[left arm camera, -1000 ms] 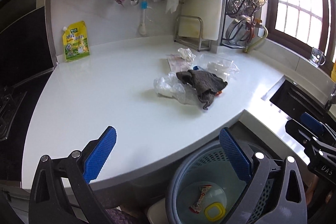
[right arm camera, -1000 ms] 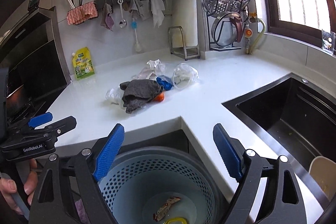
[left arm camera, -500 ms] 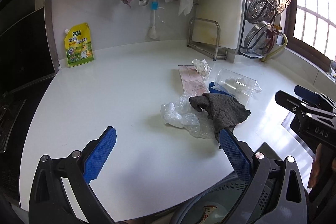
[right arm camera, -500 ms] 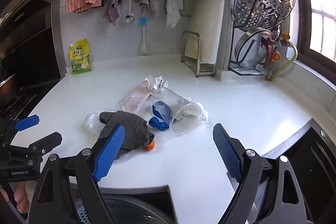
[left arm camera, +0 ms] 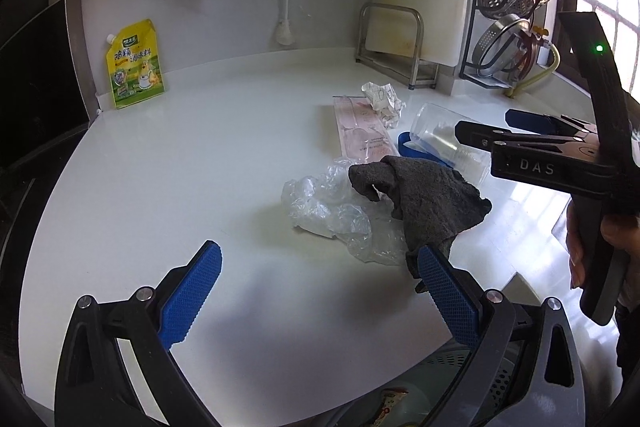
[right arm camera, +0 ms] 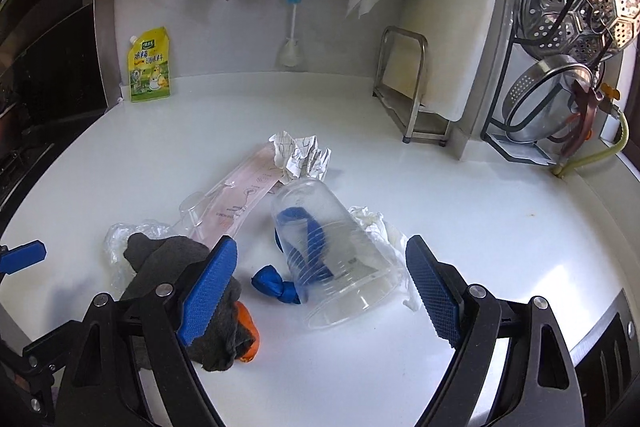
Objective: Collect trash
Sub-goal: 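Reach the right tool to the clear plastic cup and grasp it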
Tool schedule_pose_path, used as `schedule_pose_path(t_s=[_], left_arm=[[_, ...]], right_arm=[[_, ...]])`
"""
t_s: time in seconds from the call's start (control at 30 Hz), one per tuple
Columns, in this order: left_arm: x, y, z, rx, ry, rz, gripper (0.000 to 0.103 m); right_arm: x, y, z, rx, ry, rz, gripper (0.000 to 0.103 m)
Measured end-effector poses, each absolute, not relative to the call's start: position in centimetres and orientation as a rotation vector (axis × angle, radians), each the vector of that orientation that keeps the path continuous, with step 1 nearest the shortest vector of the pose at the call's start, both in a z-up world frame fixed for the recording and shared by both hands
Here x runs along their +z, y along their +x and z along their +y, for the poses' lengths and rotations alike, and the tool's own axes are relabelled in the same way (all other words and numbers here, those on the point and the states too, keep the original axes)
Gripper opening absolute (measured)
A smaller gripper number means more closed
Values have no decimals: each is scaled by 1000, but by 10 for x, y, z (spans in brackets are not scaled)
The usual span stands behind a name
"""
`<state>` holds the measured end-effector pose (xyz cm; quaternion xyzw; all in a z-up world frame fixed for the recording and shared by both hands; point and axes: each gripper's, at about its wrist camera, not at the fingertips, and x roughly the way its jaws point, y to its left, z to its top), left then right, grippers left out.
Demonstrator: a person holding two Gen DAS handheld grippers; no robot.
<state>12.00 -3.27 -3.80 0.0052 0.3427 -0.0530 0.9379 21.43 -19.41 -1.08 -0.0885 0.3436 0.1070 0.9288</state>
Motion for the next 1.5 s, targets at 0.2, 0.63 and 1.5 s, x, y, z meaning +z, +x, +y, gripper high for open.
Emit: schedule_pose_path(t_s=[0.2, 0.63, 1.5], left_arm=[[-40, 125, -34, -113, 6, 714, 97], [-42, 128, -35, -117, -3, 729, 97], [-34, 125, -63, -168, 2, 695, 97]], right_arm=[[-21, 237, -187, 205, -239, 759, 82], [-41, 249, -183, 179, -320, 826, 69], [-4, 172, -241, 159, 32, 688, 51]])
